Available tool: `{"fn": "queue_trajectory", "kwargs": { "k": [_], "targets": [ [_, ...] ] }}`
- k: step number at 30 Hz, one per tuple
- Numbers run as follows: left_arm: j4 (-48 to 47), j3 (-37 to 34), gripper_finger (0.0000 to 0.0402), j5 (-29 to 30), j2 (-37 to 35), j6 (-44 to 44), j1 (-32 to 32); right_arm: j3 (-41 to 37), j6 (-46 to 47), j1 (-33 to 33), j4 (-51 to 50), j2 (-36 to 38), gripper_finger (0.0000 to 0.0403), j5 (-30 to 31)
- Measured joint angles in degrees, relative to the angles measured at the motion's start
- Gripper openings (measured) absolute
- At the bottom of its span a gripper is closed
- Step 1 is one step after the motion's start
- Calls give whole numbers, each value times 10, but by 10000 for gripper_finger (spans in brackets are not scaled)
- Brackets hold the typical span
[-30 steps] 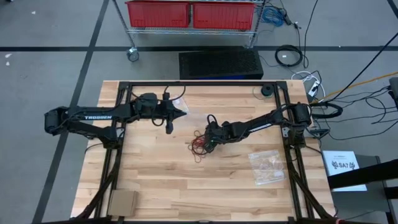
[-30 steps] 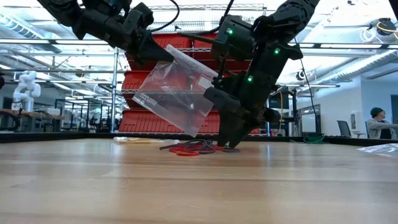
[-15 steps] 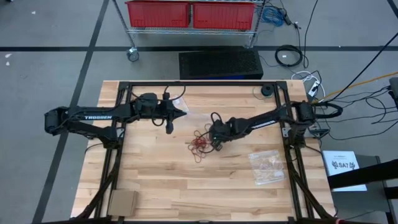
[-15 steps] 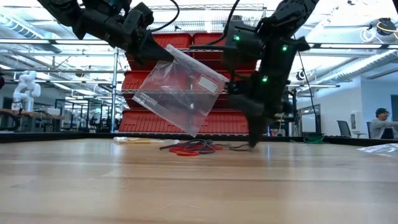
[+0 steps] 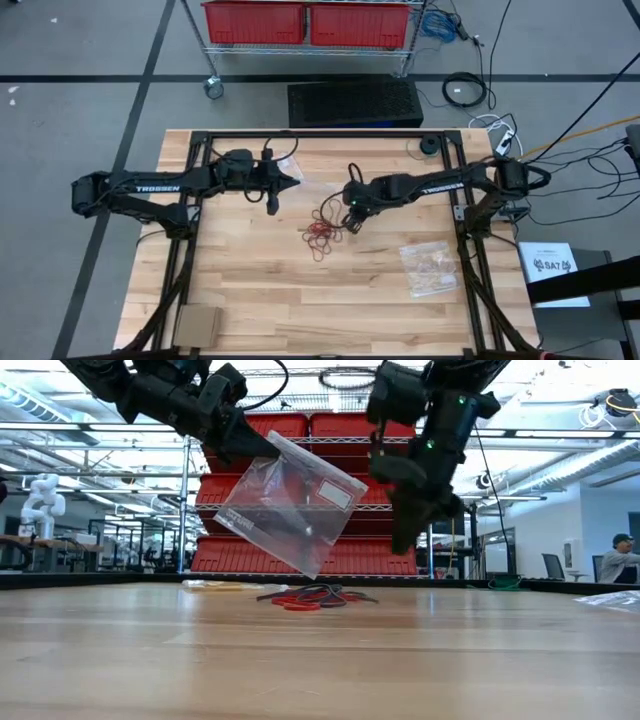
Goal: Sort rubber bands
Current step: Put the purple rubber band into the top right transparent zip bag
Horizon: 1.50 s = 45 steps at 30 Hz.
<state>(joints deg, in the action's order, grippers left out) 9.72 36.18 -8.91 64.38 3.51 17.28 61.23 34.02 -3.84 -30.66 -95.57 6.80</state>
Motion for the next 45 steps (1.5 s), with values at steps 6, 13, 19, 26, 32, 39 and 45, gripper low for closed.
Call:
{"fn": "queue_trajectory", "kwargs": {
  "k": [6, 13, 19, 26, 32, 39, 45],
  "targets": [
    [-2, 0, 0, 0, 0, 4, 0, 1, 13, 54, 52, -27, 177, -12],
    [-2, 0, 0, 0, 0, 14, 0, 1, -67, 122, 132, -69, 207, -4],
    [-2, 0, 0, 0, 0, 14, 0, 1, -77, 132, 135, -114, 196, 59],
    [-3, 0, 0, 0, 0, 13, 0, 3, -78, 130, 148, -141, 155, 75],
    [-2, 0, 0, 0, 0, 13, 0, 2, -88, 128, 145, -136, 16, 100],
    [-2, 0, 0, 0, 0, 13, 0, 0, -92, 125, 123, -91, 2, 94],
    [4, 0, 0, 0, 0, 13, 0, 0, -94, 124, 91, -4, 0, 94]
  ]
}}
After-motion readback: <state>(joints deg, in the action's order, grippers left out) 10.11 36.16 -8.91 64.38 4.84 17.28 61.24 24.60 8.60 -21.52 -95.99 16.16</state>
